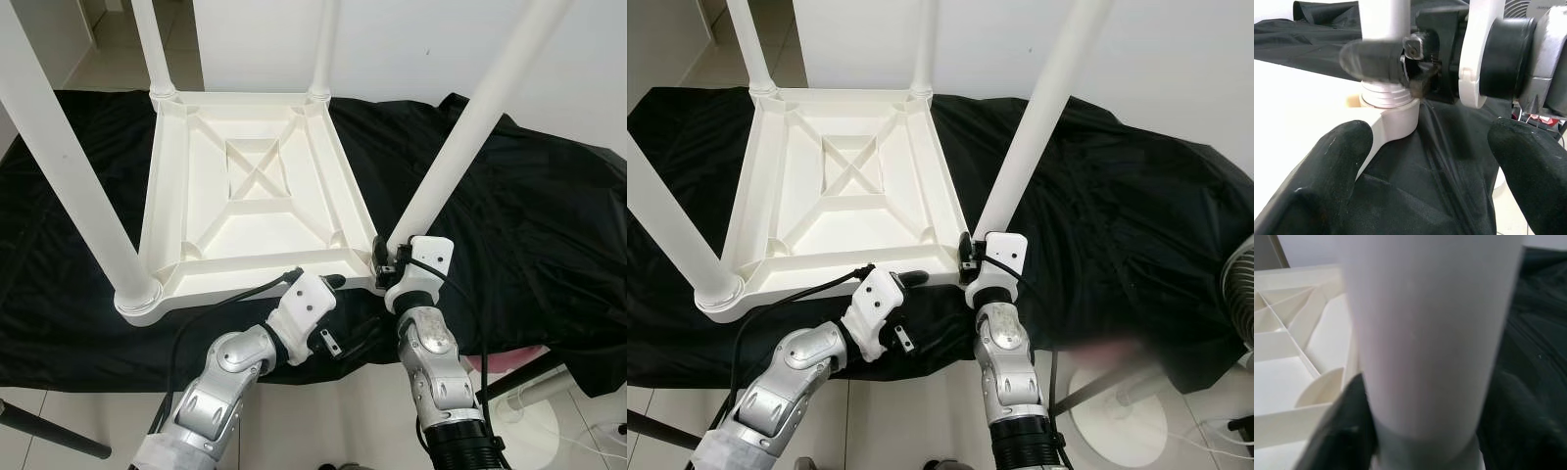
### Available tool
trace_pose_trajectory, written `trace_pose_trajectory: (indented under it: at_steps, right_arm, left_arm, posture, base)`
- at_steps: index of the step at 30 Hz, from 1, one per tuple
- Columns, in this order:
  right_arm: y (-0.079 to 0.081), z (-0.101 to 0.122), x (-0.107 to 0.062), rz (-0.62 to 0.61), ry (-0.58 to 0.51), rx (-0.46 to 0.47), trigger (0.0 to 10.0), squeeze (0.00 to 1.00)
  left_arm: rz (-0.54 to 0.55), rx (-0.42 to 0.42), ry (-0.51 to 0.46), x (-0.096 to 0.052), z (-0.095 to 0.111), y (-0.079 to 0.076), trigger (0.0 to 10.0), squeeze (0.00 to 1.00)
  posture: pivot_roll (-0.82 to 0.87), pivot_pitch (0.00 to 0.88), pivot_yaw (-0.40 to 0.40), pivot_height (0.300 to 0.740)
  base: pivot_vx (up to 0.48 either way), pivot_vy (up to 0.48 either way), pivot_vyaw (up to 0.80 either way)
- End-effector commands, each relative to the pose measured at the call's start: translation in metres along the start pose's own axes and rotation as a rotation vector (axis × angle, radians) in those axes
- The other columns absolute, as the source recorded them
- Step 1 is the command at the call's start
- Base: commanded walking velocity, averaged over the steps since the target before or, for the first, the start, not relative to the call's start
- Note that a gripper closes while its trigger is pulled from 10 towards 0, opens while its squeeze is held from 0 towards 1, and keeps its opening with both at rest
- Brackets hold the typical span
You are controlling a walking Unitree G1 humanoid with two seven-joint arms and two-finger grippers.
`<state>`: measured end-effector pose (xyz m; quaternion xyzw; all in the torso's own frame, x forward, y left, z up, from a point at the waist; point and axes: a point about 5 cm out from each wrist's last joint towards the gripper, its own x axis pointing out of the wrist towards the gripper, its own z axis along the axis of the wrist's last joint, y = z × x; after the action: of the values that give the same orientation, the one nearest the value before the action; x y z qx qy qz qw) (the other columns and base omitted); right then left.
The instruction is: Building children table
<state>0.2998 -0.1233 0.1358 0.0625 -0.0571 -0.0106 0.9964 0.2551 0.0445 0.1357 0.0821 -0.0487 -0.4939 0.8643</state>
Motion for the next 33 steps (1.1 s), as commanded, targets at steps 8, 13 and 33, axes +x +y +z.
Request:
trace_pose_trajectory:
  at_steps: [8,13,33]
  right_arm:
    - [-0.008,-0.004,-0.009,0.053,0.014,0.006,10.0,1.00]
    - [-0.016,-0.005,-0.012,0.134,0.017,-0.010,10.0,0.00]
    - [-0.035,0.005,0.012,0.553,0.012,-0.163,10.0,0.00]
  left_arm:
    - [0.088,0.021,0.004,0.003,-0.001,0.003,10.0,0.00]
    - [0.094,0.024,0.007,0.003,-0.001,0.003,10.0,0.00]
    - [0.085,0.018,0.025,0.006,-0.001,0.007,10.0,0.00]
  posture:
    - [-0.04,0.086,-0.081,0.740]
    - [-0.04,0.085,-0.084,0.740]
    - [-0.03,0.071,-0.072,0.740]
  base:
    - [0.000,0.000,0.00]
    - [0.000,0.000,0.00]
    - [0.000,0.000,0.00]
